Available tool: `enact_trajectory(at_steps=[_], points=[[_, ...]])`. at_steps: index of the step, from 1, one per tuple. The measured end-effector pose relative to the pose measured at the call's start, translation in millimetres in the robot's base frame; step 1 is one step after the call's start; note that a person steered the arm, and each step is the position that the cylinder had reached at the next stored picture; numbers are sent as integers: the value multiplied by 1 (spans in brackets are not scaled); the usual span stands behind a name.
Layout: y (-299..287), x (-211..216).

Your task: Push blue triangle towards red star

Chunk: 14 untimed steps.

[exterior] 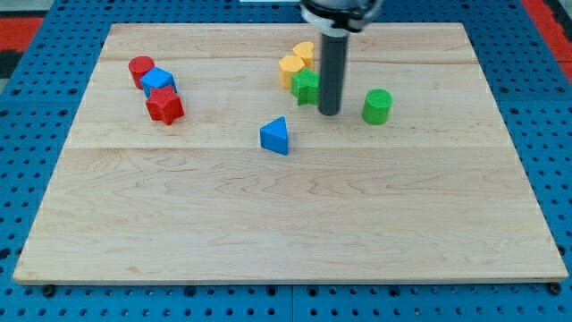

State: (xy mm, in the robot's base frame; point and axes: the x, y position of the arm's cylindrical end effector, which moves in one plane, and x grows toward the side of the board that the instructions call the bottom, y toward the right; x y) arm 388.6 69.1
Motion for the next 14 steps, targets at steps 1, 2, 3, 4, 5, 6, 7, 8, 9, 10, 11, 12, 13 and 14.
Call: enact_trajectory(at_steps=[1, 2, 3, 4, 5, 6, 7, 8, 9, 10, 11, 12, 13, 14], points=[[-11, 31], [-38, 54], [-70, 56], [-89, 44], [-114, 33], [-155, 30], [-188, 27], [-212, 24], [-224, 16], [-205, 19], [-171, 35], [-159, 24], [-160, 1], [-172, -1]])
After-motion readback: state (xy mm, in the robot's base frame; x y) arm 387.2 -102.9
